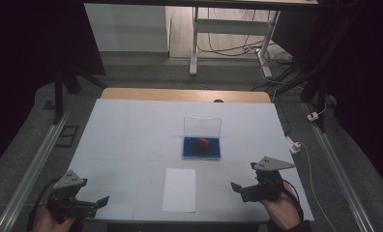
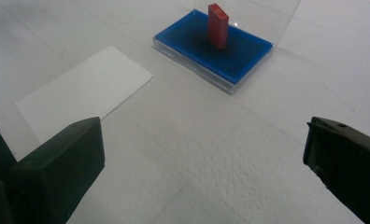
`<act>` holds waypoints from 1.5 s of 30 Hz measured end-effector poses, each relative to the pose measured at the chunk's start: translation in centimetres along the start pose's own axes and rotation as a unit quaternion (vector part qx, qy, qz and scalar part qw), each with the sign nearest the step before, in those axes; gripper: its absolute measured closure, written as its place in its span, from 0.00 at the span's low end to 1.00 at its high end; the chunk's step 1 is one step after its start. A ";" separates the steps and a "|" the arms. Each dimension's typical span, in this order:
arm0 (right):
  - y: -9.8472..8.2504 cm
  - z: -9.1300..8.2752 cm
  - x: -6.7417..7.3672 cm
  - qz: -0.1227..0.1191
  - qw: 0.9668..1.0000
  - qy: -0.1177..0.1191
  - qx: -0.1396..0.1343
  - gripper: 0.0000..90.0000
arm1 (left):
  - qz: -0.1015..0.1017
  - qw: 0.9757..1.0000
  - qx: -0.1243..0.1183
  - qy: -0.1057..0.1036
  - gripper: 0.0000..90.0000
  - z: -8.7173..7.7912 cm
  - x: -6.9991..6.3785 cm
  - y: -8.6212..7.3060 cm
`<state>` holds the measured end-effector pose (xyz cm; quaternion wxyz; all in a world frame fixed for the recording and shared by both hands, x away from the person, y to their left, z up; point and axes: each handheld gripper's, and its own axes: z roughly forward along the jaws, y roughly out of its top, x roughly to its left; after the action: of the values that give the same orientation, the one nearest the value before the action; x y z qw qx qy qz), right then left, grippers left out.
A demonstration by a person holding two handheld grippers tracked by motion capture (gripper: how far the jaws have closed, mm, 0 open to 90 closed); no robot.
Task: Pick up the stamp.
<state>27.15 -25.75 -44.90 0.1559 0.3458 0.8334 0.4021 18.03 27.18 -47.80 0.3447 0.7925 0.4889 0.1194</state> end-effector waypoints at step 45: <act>5.5 6.3 -1.1 -0.010 0.999 0.020 0.024 0.00 | 0.001 1.000 0.004 -0.014 0.00 0.1 0.2 0.1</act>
<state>33.78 -20.57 -44.65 0.1348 0.3326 0.8493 0.3872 18.22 27.26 -47.88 0.3485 0.7957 0.4838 0.1067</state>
